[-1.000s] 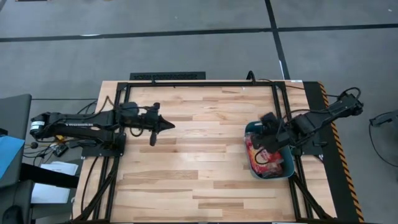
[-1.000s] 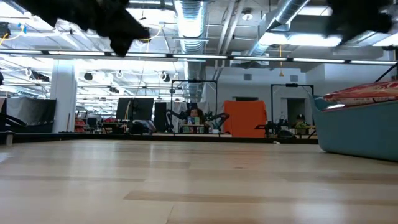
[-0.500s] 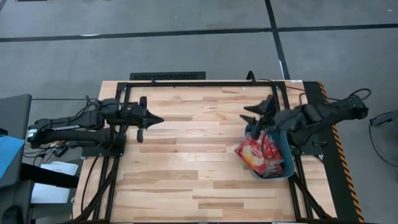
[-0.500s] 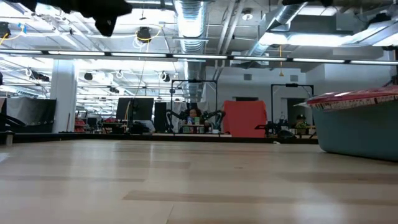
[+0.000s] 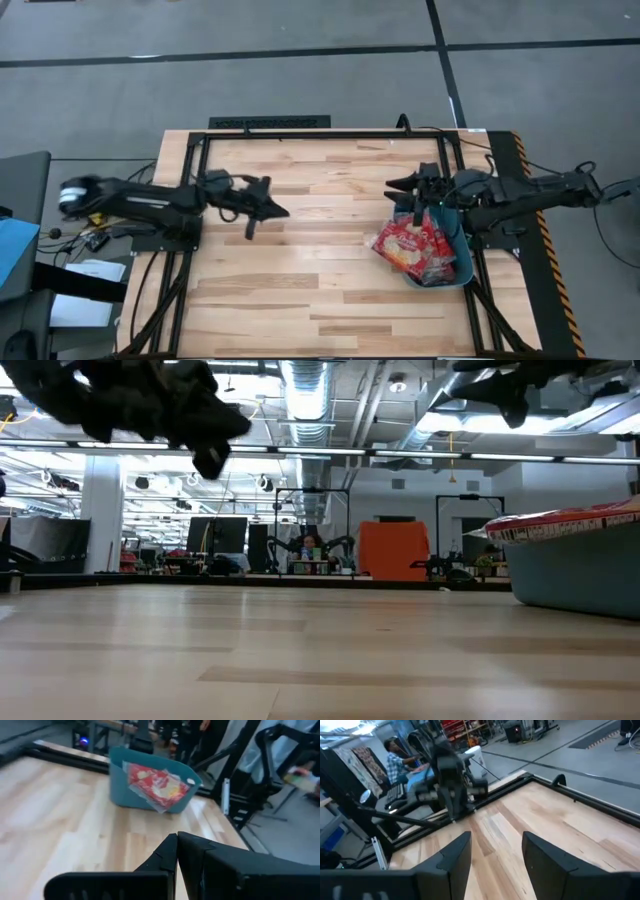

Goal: Sort popcorn bags into baskets
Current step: Adjust the popcorn bag into the bin

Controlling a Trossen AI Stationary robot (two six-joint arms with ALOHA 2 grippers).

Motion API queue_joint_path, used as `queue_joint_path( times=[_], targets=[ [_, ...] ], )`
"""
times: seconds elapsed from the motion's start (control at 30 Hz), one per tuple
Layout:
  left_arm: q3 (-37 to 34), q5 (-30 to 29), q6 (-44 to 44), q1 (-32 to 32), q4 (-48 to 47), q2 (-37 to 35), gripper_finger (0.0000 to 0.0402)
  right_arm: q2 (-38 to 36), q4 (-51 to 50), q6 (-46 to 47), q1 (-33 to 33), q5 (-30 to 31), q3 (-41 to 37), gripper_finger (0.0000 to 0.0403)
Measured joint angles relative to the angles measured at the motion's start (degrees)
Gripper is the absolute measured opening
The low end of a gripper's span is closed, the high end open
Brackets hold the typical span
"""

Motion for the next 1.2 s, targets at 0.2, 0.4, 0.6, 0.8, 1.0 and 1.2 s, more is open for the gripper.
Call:
queue_joint_path(
  times=[0.2, 0.4, 0.6, 0.8, 1.0, 1.2],
  targets=[
    [3.36, -2.98, -1.11, -7.43, 22.14, 22.97, 0.0000, -0.17, 1.19, -0.44, 0.31, -0.80, 0.02, 0.0201],
    [19.16, 4.83, -1.31, -10.19, 24.22, 41.73, 0.0000, -0.02, 1.08, -0.44, 0.38, -0.71, 0.02, 0.0205],
    [34.04, 13.00, -1.22, -10.58, 17.57, 54.95, 0.0000, 0.02, 0.58, -0.49, 1.18, -0.72, 0.02, 0.0198],
    [45.01, 17.05, -0.34, -10.59, 9.86, 62.47, 0.0000, 0.00, 0.14, -0.80, 1.19, -0.76, 0.02, 0.0192],
    [53.69, 14.37, 6.34, -10.57, -1.66, 65.67, 0.0000, 0.00, 0.19, -2.88, 1.54, -0.73, 0.02, 0.0195],
    [57.75, 4.56, 13.13, -10.69, -6.45, 65.89, 0.0000, 0.00, 0.22, -3.17, 1.56, -0.73, 0.02, 0.0201]
  ],
)
